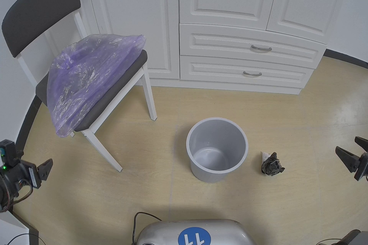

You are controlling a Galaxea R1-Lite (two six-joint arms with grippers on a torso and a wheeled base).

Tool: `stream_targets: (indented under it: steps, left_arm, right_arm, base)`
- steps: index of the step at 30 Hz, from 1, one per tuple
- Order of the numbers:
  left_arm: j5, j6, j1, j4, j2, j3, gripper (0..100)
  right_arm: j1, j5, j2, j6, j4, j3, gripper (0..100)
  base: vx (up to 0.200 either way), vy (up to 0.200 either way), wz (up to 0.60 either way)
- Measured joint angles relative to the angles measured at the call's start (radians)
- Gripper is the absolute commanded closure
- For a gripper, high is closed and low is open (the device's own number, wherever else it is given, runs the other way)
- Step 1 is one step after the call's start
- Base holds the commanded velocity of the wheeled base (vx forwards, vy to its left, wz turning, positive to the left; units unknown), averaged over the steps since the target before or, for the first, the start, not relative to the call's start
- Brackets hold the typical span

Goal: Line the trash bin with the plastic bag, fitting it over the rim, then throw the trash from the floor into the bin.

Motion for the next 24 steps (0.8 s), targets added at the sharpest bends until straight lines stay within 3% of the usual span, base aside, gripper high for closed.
stream_targets:
  steps: [6, 11, 17, 24]
  left_arm:
    - [0.137, 0.098, -0.021, -0.234, 0.303, -0.046, 0]
    - [0.210, 0.190, -0.041, -0.343, 0.499, -0.149, 0]
    - [0.234, 0.215, -0.047, -0.391, 0.647, -0.233, 0]
    - [0.236, 0.211, -0.016, -0.400, 0.724, -0.273, 0]
  right_arm:
    - [0.017, 0.005, 0.139, -0.012, -0.117, -0.002, 0]
    - [0.034, 0.009, 0.227, -0.016, -0.204, -0.002, 0]
    - [0.046, 0.010, 0.307, -0.016, -0.310, 0.014, 0]
    - [0.047, 0.010, 0.344, -0.008, -0.323, 0.028, 0]
  base:
    - [0.000, 0.000, 0.00]
    - [0.000, 0.000, 0.00]
    - [0.000, 0.000, 0.00]
    - [0.000, 0.000, 0.00]
